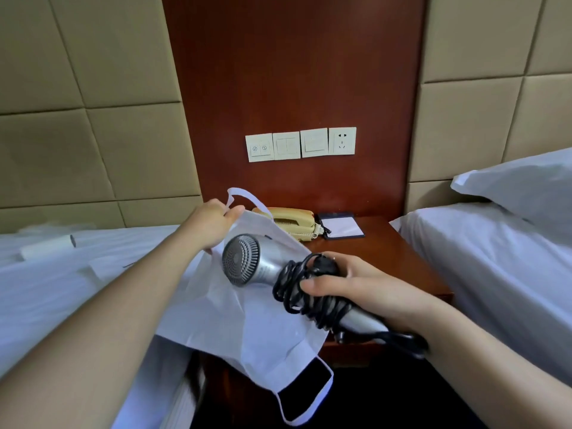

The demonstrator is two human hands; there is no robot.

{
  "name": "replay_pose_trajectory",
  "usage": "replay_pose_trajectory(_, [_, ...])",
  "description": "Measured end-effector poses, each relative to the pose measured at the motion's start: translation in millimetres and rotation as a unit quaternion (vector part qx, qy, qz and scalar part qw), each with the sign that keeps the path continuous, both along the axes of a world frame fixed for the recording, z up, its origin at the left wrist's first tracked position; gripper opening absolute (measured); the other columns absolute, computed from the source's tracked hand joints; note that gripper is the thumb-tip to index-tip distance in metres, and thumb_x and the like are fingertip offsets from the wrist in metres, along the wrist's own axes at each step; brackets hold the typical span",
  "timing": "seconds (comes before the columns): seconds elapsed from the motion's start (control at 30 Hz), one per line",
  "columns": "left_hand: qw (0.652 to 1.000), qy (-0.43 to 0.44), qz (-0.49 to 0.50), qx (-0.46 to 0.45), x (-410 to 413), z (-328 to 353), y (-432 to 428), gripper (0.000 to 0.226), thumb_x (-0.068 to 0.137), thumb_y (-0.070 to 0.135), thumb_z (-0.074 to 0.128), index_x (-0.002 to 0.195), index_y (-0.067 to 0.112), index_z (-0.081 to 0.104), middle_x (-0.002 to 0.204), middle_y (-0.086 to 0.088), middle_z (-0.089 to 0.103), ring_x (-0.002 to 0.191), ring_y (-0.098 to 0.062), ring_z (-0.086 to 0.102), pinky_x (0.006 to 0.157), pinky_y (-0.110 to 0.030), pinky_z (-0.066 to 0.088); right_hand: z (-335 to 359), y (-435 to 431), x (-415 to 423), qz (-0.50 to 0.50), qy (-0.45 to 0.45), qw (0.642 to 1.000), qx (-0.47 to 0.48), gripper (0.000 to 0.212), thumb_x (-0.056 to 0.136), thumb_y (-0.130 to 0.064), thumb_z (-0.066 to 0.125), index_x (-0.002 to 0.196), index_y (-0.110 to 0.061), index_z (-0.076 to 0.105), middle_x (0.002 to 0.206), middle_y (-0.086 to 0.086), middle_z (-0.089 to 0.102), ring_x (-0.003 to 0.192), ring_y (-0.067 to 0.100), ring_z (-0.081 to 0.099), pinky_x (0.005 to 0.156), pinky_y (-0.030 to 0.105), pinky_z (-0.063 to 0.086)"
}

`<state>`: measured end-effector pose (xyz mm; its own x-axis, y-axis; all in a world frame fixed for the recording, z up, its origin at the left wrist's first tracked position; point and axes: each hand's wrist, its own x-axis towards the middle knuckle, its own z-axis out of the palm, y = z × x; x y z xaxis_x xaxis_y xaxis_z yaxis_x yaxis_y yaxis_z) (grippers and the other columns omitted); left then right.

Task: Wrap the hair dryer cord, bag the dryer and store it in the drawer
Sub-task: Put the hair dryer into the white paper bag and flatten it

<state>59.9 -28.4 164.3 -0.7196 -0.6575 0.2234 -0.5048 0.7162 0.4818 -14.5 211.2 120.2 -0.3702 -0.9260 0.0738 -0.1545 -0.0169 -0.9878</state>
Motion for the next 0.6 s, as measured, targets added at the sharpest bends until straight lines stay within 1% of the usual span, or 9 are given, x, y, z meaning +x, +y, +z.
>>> replay_pose_trajectory(0.1, [1.0, 0.003, -0.009, -0.001, -0.7, 2.7, -0.7, 0.048, 0.097, 0.045, 0.035, 0.06, 0.014, 0.037, 0.066, 0.011, 0.025, 0.08, -0.026, 0.059, 0.06, -0.036, 0.049, 3.5, 6.8, 6.3, 0.03, -0.034, 0.999, 0.005, 0.037, 0.077, -0.025, 0.07, 0.109, -0.008, 0.06, 0.09, 0.016, 0.071, 0.077, 0.029, 0.068, 0.066, 0.035, 0.056])
replay_pose_trajectory(0.17, [1.0, 0.013, -0.028, 0.0, -1.6, 4.8, 2.4, 0.054, 0.097, 0.042, 0.039, 0.053, 0.012, 0.029, 0.058, 0.002, 0.033, 0.063, -0.02, 0.052, 0.052, -0.03, 0.042, 3.3, 8.3, 8.1, 0.028, -0.051, 0.998, 0.009, 0.04, 0.074, -0.027, 0.07, 0.107, -0.007, 0.06, 0.09, 0.02, 0.07, 0.075, 0.031, 0.067, 0.061, 0.033, 0.056])
replay_pose_trajectory(0.2, [0.999, 0.018, -0.04, -0.001, -2.1, 5.6, 4.7, 0.056, 0.096, 0.042, 0.04, 0.051, 0.014, 0.024, 0.055, -0.005, 0.036, 0.06, -0.017, 0.048, 0.049, -0.028, 0.041, 2.1, 7.1, 7.6, 0.018, -0.059, 0.998, 0.013, 0.04, 0.074, -0.027, 0.072, 0.106, -0.006, 0.06, 0.088, 0.02, 0.069, 0.073, 0.03, 0.066, 0.057, 0.032, 0.054])
replay_pose_trajectory(0.23, [0.998, 0.021, -0.051, -0.005, -2.0, 7.0, 8.0, 0.056, 0.096, 0.041, 0.041, 0.051, 0.015, 0.021, 0.052, -0.008, 0.035, 0.058, -0.015, 0.044, 0.047, -0.026, 0.039, 2.0, 5.4, 7.5, 0.002, -0.073, 0.997, 0.023, 0.04, 0.075, -0.027, 0.073, 0.106, -0.005, 0.06, 0.086, 0.02, 0.07, 0.069, 0.029, 0.067, 0.054, 0.03, 0.053])
replay_pose_trajectory(0.3, [0.998, 0.018, -0.063, -0.014, -0.7, 11.2, 14.7, 0.057, 0.096, 0.041, 0.041, 0.051, 0.015, 0.018, 0.048, -0.004, 0.026, 0.052, -0.018, 0.041, 0.044, -0.024, 0.033, -2.2, -0.5, 3.1, -0.037, -0.107, 0.993, 0.037, 0.037, 0.08, -0.026, 0.069, 0.105, -0.001, 0.059, 0.08, 0.018, 0.071, 0.063, 0.027, 0.067, 0.05, 0.028, 0.052])
replay_pose_trajectory(0.37, [0.996, 0.011, -0.086, -0.011, -0.6, 16.6, 19.2, 0.056, 0.095, 0.042, 0.042, 0.052, 0.015, 0.019, 0.046, 0.002, 0.021, 0.055, -0.021, 0.04, 0.053, -0.026, 0.031, -10.0, -9.6, -1.9, -0.076, -0.139, 0.986, 0.045, 0.035, 0.081, -0.026, 0.068, 0.105, -0.001, 0.061, 0.081, 0.017, 0.071, 0.067, 0.028, 0.068, 0.052, 0.029, 0.053])
replay_pose_trajectory(0.43, [0.994, 0.004, -0.112, -0.002, 0.2, 21.9, 24.1, 0.055, 0.094, 0.043, 0.042, 0.052, 0.017, 0.019, 0.04, 0.01, 0.017, 0.056, -0.018, 0.032, 0.062, -0.03, 0.028, -18.6, -21.3, -5.1, -0.11, -0.168, 0.979, 0.043, 0.034, 0.081, -0.025, 0.069, 0.104, -0.001, 0.061, 0.085, 0.019, 0.07, 0.069, 0.03, 0.068, 0.05, 0.029, 0.053])
replay_pose_trajectory(0.53, [0.992, 0.007, -0.127, -0.009, 2.9, 29.2, 29.3, 0.054, 0.094, 0.044, 0.041, 0.053, 0.018, 0.018, 0.034, 0.007, 0.018, 0.061, -0.016, 0.032, 0.065, -0.034, 0.029, -27.3, -43.9, -8.0, -0.152, -0.207, 0.966, 0.016, 0.027, 0.082, -0.02, 0.069, 0.098, -0.001, 0.062, 0.081, 0.019, 0.066, 0.06, 0.027, 0.065, 0.044, 0.027, 0.05])
replay_pose_trajectory(0.6, [0.992, 0.021, -0.124, -0.028, 6.8, 35.8, 33.4, 0.054, 0.095, 0.045, 0.04, 0.055, 0.017, 0.017, 0.037, 0.008, 0.018, 0.061, -0.017, 0.033, 0.063, -0.033, 0.029, -30.5, -60.3, -8.2, -0.18, -0.214, 0.96, 0.003, 0.023, 0.083, -0.016, 0.068, 0.097, 0.001, 0.061, 0.076, 0.018, 0.062, 0.046, 0.021, 0.061, 0.039, 0.023, 0.046])
